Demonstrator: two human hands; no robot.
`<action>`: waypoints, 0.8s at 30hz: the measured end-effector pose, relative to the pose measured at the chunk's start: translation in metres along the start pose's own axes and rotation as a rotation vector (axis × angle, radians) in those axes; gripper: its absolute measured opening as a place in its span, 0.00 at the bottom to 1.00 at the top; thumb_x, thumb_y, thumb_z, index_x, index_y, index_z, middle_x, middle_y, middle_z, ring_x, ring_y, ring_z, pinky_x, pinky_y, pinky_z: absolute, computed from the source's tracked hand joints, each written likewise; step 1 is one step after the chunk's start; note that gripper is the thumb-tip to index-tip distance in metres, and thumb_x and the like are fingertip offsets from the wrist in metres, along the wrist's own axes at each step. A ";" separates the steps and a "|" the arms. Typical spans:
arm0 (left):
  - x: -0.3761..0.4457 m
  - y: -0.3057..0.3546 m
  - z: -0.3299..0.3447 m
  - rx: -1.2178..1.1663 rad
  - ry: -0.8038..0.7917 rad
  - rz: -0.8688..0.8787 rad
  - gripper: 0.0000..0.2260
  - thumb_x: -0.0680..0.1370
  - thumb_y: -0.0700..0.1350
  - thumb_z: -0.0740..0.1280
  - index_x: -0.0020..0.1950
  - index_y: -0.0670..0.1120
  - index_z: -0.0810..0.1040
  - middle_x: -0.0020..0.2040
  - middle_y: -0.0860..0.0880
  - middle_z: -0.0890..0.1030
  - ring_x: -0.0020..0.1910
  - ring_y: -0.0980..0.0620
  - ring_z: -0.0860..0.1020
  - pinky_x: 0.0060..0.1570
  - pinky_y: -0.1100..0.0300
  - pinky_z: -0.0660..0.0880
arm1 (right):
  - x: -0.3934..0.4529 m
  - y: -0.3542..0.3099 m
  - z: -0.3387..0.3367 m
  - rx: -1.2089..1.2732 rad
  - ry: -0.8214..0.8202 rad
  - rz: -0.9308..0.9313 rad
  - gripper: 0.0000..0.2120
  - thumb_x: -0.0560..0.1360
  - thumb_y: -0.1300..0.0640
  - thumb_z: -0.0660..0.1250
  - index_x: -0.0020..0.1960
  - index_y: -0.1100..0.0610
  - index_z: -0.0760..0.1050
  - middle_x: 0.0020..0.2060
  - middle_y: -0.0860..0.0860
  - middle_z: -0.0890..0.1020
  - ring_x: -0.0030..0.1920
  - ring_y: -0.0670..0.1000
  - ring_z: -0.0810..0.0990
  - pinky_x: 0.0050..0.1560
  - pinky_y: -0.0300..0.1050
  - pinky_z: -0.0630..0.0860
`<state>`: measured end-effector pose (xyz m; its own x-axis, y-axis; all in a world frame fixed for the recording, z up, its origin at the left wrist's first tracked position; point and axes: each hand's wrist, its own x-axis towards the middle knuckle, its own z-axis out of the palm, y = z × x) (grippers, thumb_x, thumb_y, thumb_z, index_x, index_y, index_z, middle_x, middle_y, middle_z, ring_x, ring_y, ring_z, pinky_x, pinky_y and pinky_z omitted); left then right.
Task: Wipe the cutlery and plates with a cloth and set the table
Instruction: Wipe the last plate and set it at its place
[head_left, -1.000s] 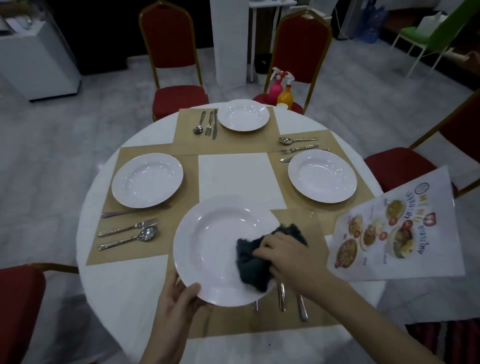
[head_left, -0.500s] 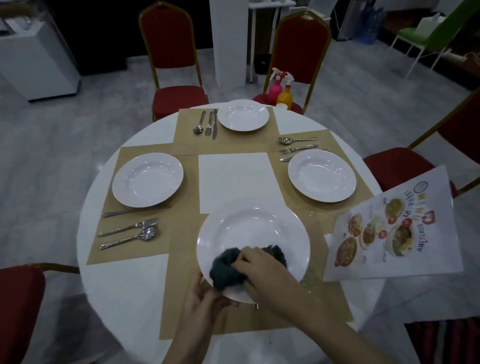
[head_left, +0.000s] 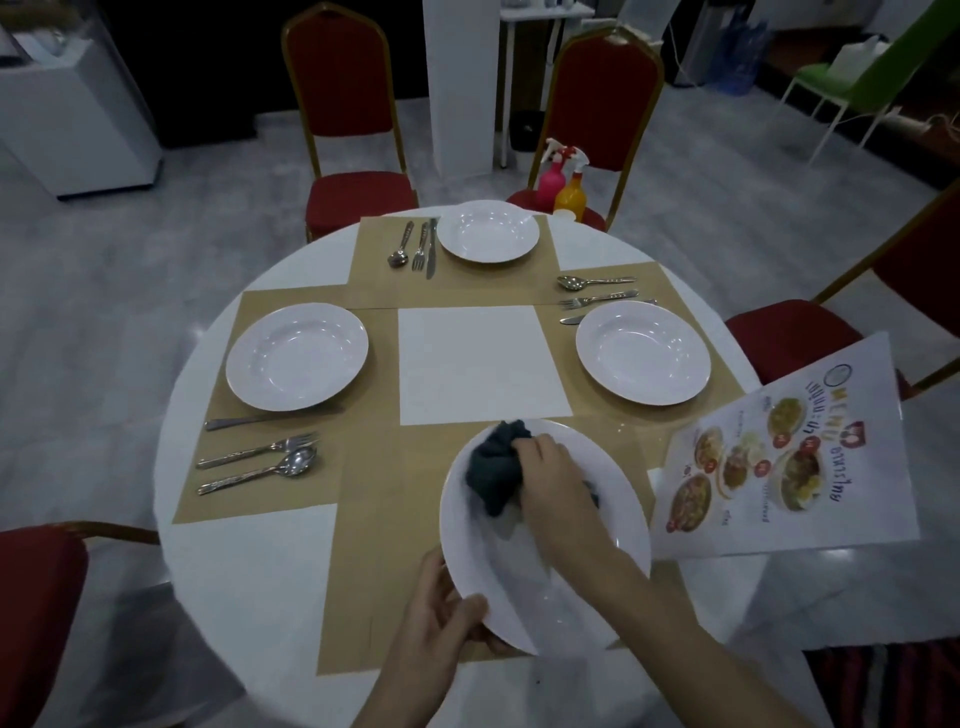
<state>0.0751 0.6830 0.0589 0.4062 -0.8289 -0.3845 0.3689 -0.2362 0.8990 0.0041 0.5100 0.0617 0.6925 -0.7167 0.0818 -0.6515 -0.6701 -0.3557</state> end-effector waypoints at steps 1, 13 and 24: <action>0.003 0.003 0.002 0.011 0.004 0.005 0.19 0.76 0.39 0.67 0.65 0.50 0.70 0.57 0.45 0.81 0.45 0.38 0.82 0.38 0.53 0.80 | 0.003 -0.010 0.001 0.053 0.043 -0.034 0.17 0.76 0.65 0.62 0.64 0.59 0.72 0.55 0.54 0.76 0.53 0.53 0.75 0.56 0.47 0.75; 0.003 0.015 0.002 0.052 -0.042 -0.015 0.26 0.71 0.44 0.68 0.69 0.46 0.70 0.56 0.45 0.82 0.45 0.41 0.80 0.41 0.56 0.77 | 0.025 0.013 -0.010 -0.048 0.063 -0.765 0.18 0.73 0.64 0.69 0.63 0.58 0.76 0.60 0.55 0.79 0.54 0.56 0.77 0.57 0.50 0.75; 0.014 0.039 0.018 -0.039 -0.022 0.120 0.18 0.70 0.38 0.64 0.59 0.43 0.74 0.45 0.41 0.83 0.35 0.42 0.80 0.32 0.48 0.78 | 0.050 0.046 -0.031 -0.187 0.296 -0.469 0.20 0.67 0.67 0.73 0.59 0.61 0.80 0.54 0.56 0.82 0.43 0.58 0.80 0.45 0.50 0.79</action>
<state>0.0799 0.6530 0.0928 0.4307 -0.8613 -0.2696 0.3514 -0.1151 0.9291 -0.0011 0.4371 0.0778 0.8217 -0.3410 0.4566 -0.3585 -0.9321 -0.0509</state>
